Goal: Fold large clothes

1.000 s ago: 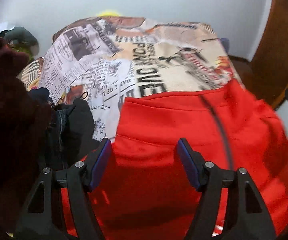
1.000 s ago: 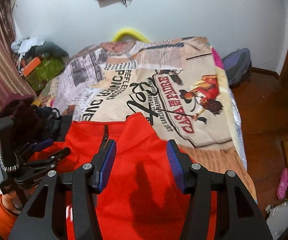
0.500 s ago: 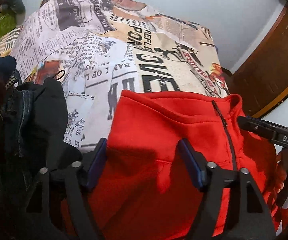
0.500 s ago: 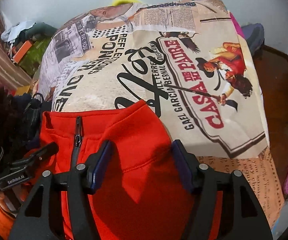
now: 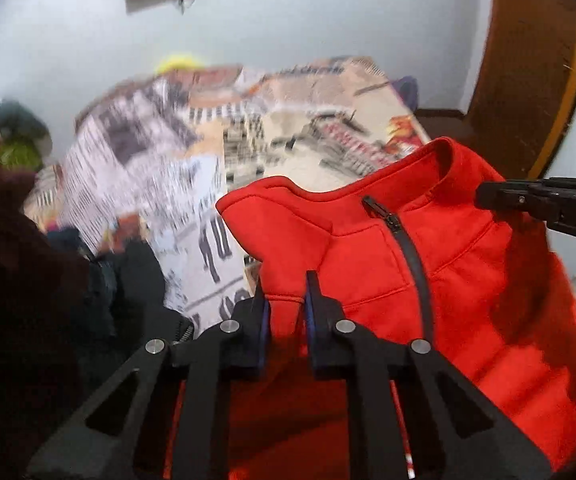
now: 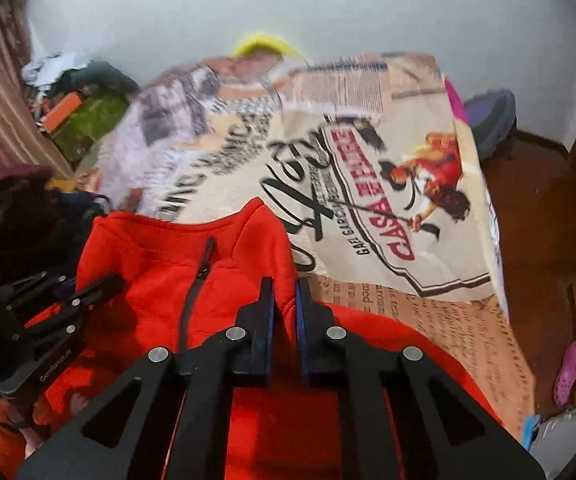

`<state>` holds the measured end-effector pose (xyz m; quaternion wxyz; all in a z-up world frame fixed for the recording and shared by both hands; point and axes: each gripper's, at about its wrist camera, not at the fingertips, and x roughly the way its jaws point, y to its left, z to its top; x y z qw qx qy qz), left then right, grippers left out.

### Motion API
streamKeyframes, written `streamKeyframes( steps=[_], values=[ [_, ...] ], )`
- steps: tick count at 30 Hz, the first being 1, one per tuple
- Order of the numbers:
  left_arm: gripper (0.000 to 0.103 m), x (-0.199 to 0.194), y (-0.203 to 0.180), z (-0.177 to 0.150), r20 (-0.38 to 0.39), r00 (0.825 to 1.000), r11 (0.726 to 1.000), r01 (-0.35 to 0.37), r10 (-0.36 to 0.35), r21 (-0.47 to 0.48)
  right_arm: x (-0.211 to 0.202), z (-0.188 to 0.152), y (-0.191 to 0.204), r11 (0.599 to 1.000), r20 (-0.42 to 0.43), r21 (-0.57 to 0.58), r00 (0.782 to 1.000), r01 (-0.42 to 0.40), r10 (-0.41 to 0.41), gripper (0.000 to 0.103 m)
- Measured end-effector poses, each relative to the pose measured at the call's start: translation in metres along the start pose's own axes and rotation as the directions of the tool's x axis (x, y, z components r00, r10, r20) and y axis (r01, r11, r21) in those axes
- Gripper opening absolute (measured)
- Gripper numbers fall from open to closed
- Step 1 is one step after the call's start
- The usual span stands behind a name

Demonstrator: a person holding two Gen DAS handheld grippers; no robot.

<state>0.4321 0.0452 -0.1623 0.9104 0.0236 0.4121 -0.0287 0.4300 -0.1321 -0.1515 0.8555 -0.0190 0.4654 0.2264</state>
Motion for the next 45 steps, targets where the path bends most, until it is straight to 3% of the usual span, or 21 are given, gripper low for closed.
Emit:
streamKeyframes(
  steps=[6, 12, 17, 25, 29, 33, 39, 45],
  values=[
    [0.014, -0.078, -0.008, -0.005, 0.088, 0.995, 0.998, 0.052, -0.055, 0.045, -0.076, -0.020, 0.025, 0.998, 0.096, -0.051, 0.994, -0.040, 0.045, 0.008],
    [0.014, -0.139, -0.009, -0.042, 0.106, 0.984, 0.989, 0.137, -0.143, 0.062, -0.127, -0.067, 0.045, 0.992, 0.123, -0.092, 0.988, -0.085, 0.096, 0.008],
    [0.015, -0.157, -0.012, -0.082, 0.073, 0.980, 0.982, 0.181, -0.184, 0.051, -0.142, -0.114, 0.051, 0.989, 0.103, -0.085, 0.987, -0.118, 0.127, 0.008],
    [0.019, -0.151, -0.023, -0.149, -0.037, 0.974, 0.975, 0.223, -0.222, 0.022, -0.133, -0.182, 0.054, 0.991, 0.027, -0.017, 0.990, -0.136, 0.137, 0.008],
    [0.026, -0.147, -0.030, -0.181, -0.106, 0.970, 0.975, 0.221, -0.217, 0.029, -0.127, -0.205, 0.047, 0.993, -0.018, 0.022, 0.993, -0.119, 0.119, 0.009],
    [0.026, -0.144, -0.035, -0.202, -0.184, 0.965, 0.981, 0.195, -0.187, 0.024, -0.131, -0.219, 0.042, 0.993, -0.027, 0.050, 0.994, -0.106, 0.108, 0.014],
    [0.035, -0.163, -0.018, -0.212, -0.174, 0.974, 0.990, 0.141, -0.144, -0.028, -0.151, -0.221, 0.048, 0.999, 0.001, 0.008, 0.999, -0.045, 0.045, 0.016],
    [0.042, -0.191, 0.015, -0.195, -0.084, 0.995, 0.996, 0.051, -0.057, -0.070, -0.176, -0.209, 0.048, 0.999, 0.063, -0.028, 0.998, -0.022, 0.024, 0.018]
  ],
)
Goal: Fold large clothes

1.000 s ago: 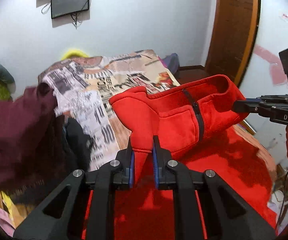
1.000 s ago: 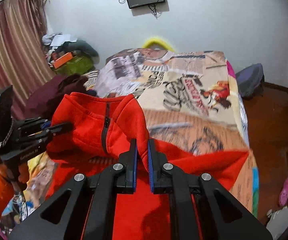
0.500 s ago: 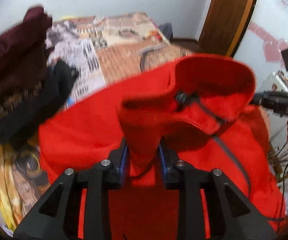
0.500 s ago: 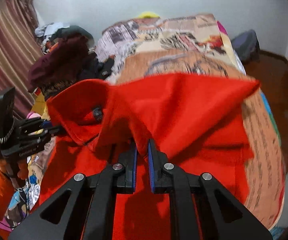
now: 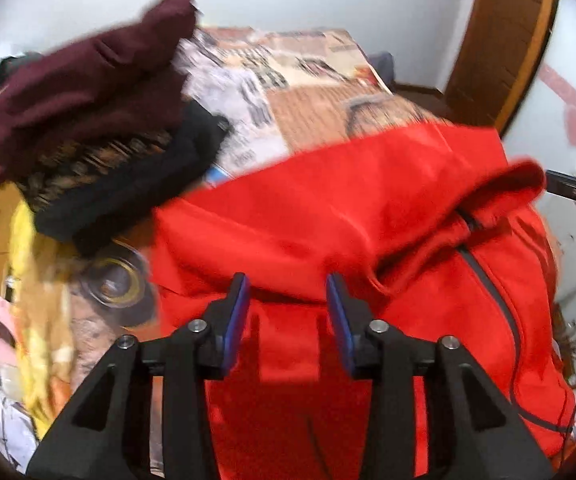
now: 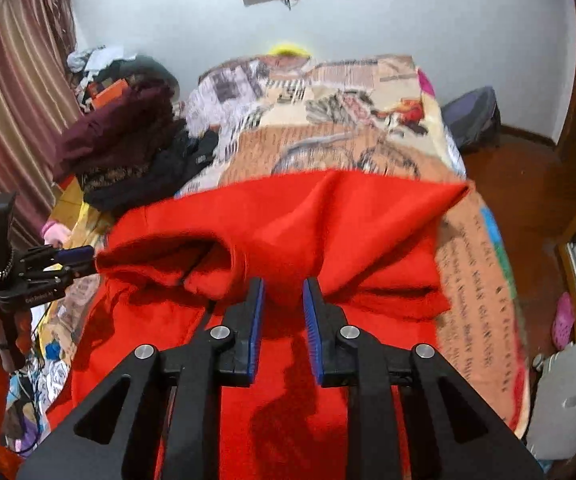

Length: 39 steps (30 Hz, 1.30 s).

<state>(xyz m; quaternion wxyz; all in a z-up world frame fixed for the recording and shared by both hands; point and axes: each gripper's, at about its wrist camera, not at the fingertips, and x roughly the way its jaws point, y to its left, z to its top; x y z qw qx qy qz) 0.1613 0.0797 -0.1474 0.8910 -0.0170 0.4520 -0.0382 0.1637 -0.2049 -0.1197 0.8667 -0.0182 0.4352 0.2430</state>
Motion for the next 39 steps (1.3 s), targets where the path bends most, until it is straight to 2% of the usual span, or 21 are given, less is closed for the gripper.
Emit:
streamKeyframes(
  steps=[2, 5, 7, 10, 15, 19, 23, 25, 26, 33, 35, 39],
  values=[
    [0.046, -0.003, 0.007, 0.010, 0.027, 0.999, 1.000, -0.020, 0.021, -0.004, -0.005, 0.010, -0.003, 1.000, 0.024, 0.007, 1.000, 0.009, -0.009, 0.019],
    [0.046, 0.001, 0.011, 0.029, 0.048, 0.997, 0.999, -0.054, 0.054, -0.003, -0.001, 0.027, -0.006, 1.000, 0.041, 0.023, 0.999, 0.017, -0.017, 0.028],
    [0.047, 0.006, 0.009, 0.042, 0.062, 0.997, 0.999, -0.039, 0.039, -0.001, 0.007, 0.040, -0.005, 0.999, 0.046, 0.021, 0.999, 0.025, -0.026, 0.033],
    [0.051, 0.020, 0.004, 0.055, 0.065, 0.998, 1.000, 0.005, -0.004, -0.017, 0.020, 0.050, 0.003, 1.000, 0.039, -0.004, 0.999, 0.015, -0.014, 0.034],
    [0.051, 0.056, -0.009, 0.062, 0.011, 0.999, 0.999, 0.041, -0.040, -0.028, 0.050, 0.051, 0.011, 1.000, -0.020, -0.026, 1.000, 0.009, -0.009, 0.034],
    [0.051, 0.084, -0.020, 0.047, -0.075, 0.995, 0.998, 0.057, -0.060, -0.040, 0.075, 0.033, 0.010, 0.998, -0.110, -0.045, 0.993, 0.044, -0.049, 0.034],
    [0.054, 0.098, -0.022, 0.021, -0.135, 0.989, 0.998, 0.048, -0.054, -0.046, 0.080, 0.013, 0.004, 0.996, -0.150, -0.065, 0.986, 0.069, -0.078, 0.037],
    [0.060, 0.097, -0.021, 0.010, -0.127, 0.991, 0.999, 0.034, -0.039, -0.041, 0.072, 0.007, -0.002, 0.994, -0.136, -0.065, 0.986, 0.085, -0.093, 0.053],
    [0.065, 0.093, -0.020, 0.005, -0.115, 0.993, 0.999, 0.018, -0.023, -0.038, 0.068, 0.005, -0.004, 0.993, -0.132, -0.067, 0.985, 0.098, -0.106, 0.055],
    [0.071, 0.072, -0.005, -0.019, -0.118, 0.993, 1.000, -0.017, 0.015, -0.016, 0.050, -0.006, -0.026, 0.993, -0.145, -0.015, 0.983, 0.115, -0.116, 0.056],
    [0.077, 0.066, 0.000, -0.022, -0.122, 0.992, 0.999, -0.035, 0.033, -0.011, 0.045, -0.009, -0.033, 0.992, -0.149, 0.002, 0.981, 0.126, -0.125, 0.056],
    [0.078, 0.051, 0.016, -0.025, -0.118, 0.993, 0.998, -0.037, 0.030, -0.054, 0.038, -0.010, -0.045, 0.985, -0.169, 0.000, 0.971, 0.171, -0.168, 0.056]
  ],
)
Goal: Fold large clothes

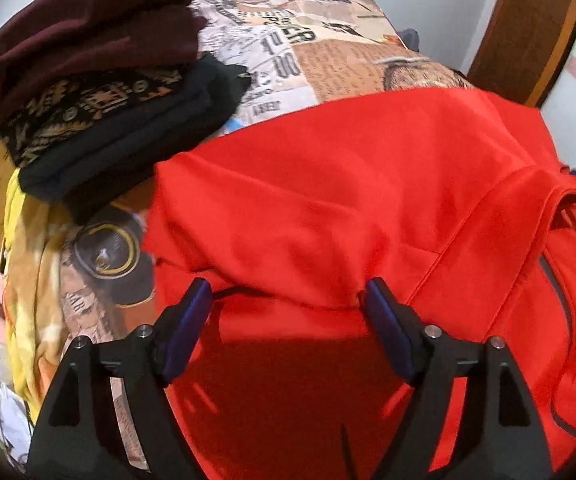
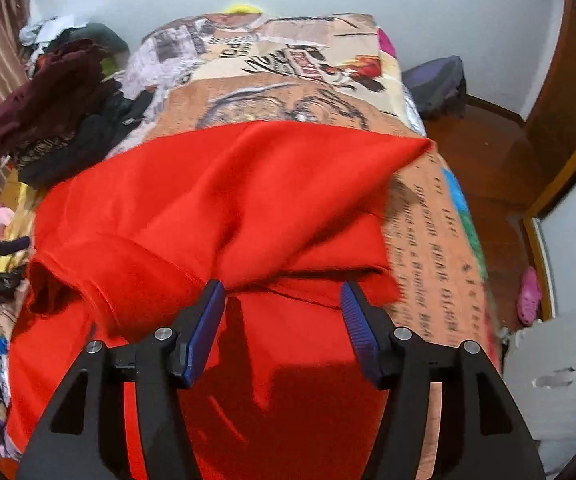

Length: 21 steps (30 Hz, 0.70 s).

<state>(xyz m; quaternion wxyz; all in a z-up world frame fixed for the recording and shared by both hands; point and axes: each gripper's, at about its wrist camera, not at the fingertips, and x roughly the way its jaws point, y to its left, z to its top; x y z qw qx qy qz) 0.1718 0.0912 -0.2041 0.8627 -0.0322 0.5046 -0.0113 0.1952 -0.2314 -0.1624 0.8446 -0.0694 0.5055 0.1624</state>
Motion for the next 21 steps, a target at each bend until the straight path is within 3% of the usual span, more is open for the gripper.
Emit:
streamKeyframes(
  steps=[4, 8, 13, 21],
  values=[
    [0.079, -0.012, 0.024, 0.005, 0.034, 0.999, 0.996, -0.021, 0.024, -0.088, -0.009, 0.001, -0.017, 0.999, 0.023, 0.049, 1.000, 0.001, -0.002, 0.056],
    [0.079, -0.016, 0.054, 0.012, 0.083, 0.996, 0.973, 0.034, -0.015, -0.227, -0.014, 0.008, -0.038, 0.988, 0.065, 0.151, 0.998, -0.036, 0.027, 0.056],
    [0.079, 0.009, 0.090, 0.014, 0.088, 0.987, 0.885, 0.157, -0.131, -0.438, 0.002, 0.013, -0.060, 0.949, 0.067, 0.295, 0.993, -0.108, 0.093, 0.056],
    [0.079, 0.060, 0.109, 0.007, 0.054, 0.971, 0.778, 0.218, -0.232, -0.590, 0.039, 0.011, -0.086, 0.857, 0.059, 0.461, 0.972, -0.228, 0.227, 0.056]
  ],
)
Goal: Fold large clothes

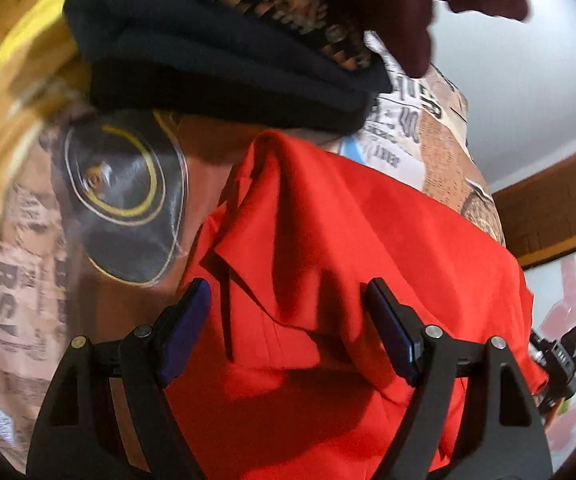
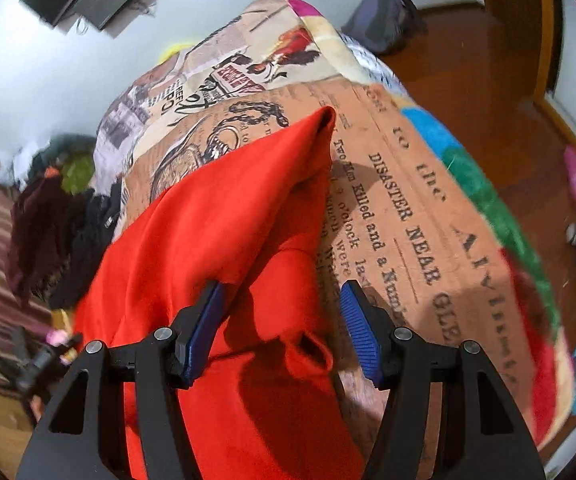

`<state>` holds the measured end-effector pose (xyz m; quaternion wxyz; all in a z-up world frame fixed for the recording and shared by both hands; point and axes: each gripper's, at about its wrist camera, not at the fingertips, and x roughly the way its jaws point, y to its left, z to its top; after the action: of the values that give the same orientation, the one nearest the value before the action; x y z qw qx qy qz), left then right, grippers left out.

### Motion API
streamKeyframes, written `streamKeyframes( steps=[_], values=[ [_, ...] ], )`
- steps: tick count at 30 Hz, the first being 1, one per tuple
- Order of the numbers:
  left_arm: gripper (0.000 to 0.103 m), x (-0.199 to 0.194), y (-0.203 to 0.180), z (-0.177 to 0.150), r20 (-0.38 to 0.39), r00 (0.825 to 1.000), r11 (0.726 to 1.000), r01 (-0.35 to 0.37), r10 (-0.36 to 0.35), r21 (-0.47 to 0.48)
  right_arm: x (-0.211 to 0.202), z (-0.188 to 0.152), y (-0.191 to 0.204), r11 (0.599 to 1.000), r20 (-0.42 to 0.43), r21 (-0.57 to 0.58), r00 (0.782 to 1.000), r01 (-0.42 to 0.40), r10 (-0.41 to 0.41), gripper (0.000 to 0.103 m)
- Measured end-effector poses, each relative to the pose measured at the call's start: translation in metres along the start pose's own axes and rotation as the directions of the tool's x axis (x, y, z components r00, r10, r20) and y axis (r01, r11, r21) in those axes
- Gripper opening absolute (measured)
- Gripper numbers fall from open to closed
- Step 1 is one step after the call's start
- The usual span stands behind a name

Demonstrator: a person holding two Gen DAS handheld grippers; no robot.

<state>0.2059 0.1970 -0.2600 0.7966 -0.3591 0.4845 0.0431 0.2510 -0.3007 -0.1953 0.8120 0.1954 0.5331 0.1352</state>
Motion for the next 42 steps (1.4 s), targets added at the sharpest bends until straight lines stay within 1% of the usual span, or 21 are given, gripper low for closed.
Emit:
streamKeyframes(
  steps=[3, 5, 7, 9, 10, 11, 12, 13, 14, 15, 16, 17, 18, 20, 23, 27, 34, 36, 37, 39, 42],
  values=[
    [0.079, 0.015, 0.002, -0.001, -0.027, 0.998, 0.998, 0.051, -0.053, -0.048, 0.010, 0.005, -0.007, 0.995, -0.031, 0.058, 0.996, -0.083, 0.085, 0.057],
    [0.079, 0.019, 0.000, -0.004, -0.015, 0.999, 0.997, 0.051, -0.052, -0.055, 0.015, 0.008, -0.006, 0.990, -0.041, 0.066, 0.991, -0.124, 0.127, 0.057],
    [0.079, 0.020, -0.003, -0.005, -0.015, 0.998, 0.997, 0.060, -0.060, -0.052, 0.019, 0.010, -0.003, 0.989, -0.047, 0.060, 0.989, -0.139, 0.141, 0.062],
    [0.079, 0.020, -0.002, -0.004, -0.018, 0.996, 0.995, 0.081, -0.082, -0.061, 0.021, 0.012, -0.001, 0.988, -0.047, 0.054, 0.988, -0.145, 0.148, 0.063],
    [0.074, 0.019, -0.003, -0.004, -0.020, 0.995, 0.994, 0.092, -0.094, -0.063, 0.022, 0.012, 0.000, 0.988, -0.047, 0.049, 0.987, -0.149, 0.152, 0.063],
    [0.064, 0.018, -0.003, -0.003, -0.021, 0.995, 0.994, 0.094, -0.096, -0.061, 0.024, 0.013, 0.001, 0.987, -0.046, 0.045, 0.987, -0.153, 0.155, 0.063],
    [0.059, 0.017, -0.003, -0.003, -0.021, 0.995, 0.994, 0.094, -0.095, -0.056, 0.024, 0.013, 0.000, 0.987, -0.044, 0.049, 0.987, -0.154, 0.156, 0.063],
    [0.050, 0.015, -0.005, -0.004, -0.020, 0.995, 0.994, 0.101, -0.102, -0.046, 0.023, 0.011, 0.000, 0.986, -0.038, 0.045, 0.986, -0.158, 0.160, 0.062],
    [0.039, 0.012, -0.006, -0.005, -0.021, 0.994, 0.993, 0.110, -0.110, -0.036, 0.022, 0.011, 0.000, 0.986, -0.032, 0.042, 0.987, -0.159, 0.160, 0.060],
    [0.035, 0.010, -0.008, -0.005, -0.020, 0.993, 0.993, 0.116, -0.117, -0.026, 0.022, 0.011, 0.000, 0.986, -0.027, 0.039, 0.987, -0.160, 0.161, 0.056],
    [0.027, 0.006, -0.007, -0.006, -0.019, 0.992, 0.992, 0.122, -0.123, -0.016, 0.020, 0.009, -0.001, 0.986, -0.019, 0.038, 0.986, -0.164, 0.164, 0.043],
    [0.022, 0.004, -0.013, -0.007, -0.018, 0.992, 0.992, 0.122, -0.122, 0.004, 0.020, 0.009, -0.001, 0.986, -0.017, 0.038, 0.986, -0.164, 0.165, 0.034],
    [0.021, 0.002, -0.017, -0.006, -0.014, 0.994, 0.994, 0.111, -0.110, 0.021, 0.020, 0.010, -0.001, 0.985, -0.017, 0.038, 0.986, -0.167, 0.168, 0.025],
    [0.015, -0.004, -0.030, -0.005, -0.002, 0.996, 0.994, 0.087, -0.087, 0.066, 0.017, 0.011, -0.003, 0.979, 0.001, 0.048, 0.980, -0.197, 0.197, 0.019],
    [0.012, -0.013, -0.050, 0.001, 0.030, 0.996, 0.991, 0.075, -0.079, 0.114, 0.008, 0.016, 0.005, 0.981, 0.024, 0.011, 0.981, -0.193, 0.192, 0.015],
    [0.011, -0.033, -0.076, 0.012, 0.093, 0.990, 0.980, 0.092, -0.110, 0.177, -0.006, 0.030, 0.031, 0.986, 0.075, -0.083, 0.986, -0.142, 0.148, 0.014],
    [0.009, -0.049, -0.114, 0.044, 0.171, 0.975, 0.966, 0.098, -0.142, 0.241, -0.020, 0.061, 0.069, 0.972, 0.148, -0.200, 0.976, -0.127, 0.158, 0.013],
    [0.009, -0.048, -0.118, 0.051, 0.191, 0.973, 0.963, 0.078, -0.130, 0.259, -0.021, 0.067, 0.075, 0.969, 0.165, -0.217, 0.974, -0.119, 0.157, 0.013],
    [0.009, -0.043, -0.120, 0.056, 0.199, 0.974, 0.963, 0.052, -0.108, 0.266, -0.018, 0.072, 0.077, 0.969, 0.175, -0.223, 0.973, -0.108, 0.148, 0.013],
    [0.009, -0.030, -0.117, 0.060, 0.175, 0.981, 0.966, 0.031, -0.078, 0.257, -0.010, 0.076, 0.075, 0.972, 0.174, -0.216, 0.975, -0.096, 0.135, 0.013],
    [0.009, -0.008, -0.104, 0.054, 0.104, 0.992, 0.974, 0.043, -0.067, 0.221, 0.011, 0.082, 0.063, 0.981, 0.141, -0.179, 0.985, -0.073, 0.099, 0.013]
  ],
)
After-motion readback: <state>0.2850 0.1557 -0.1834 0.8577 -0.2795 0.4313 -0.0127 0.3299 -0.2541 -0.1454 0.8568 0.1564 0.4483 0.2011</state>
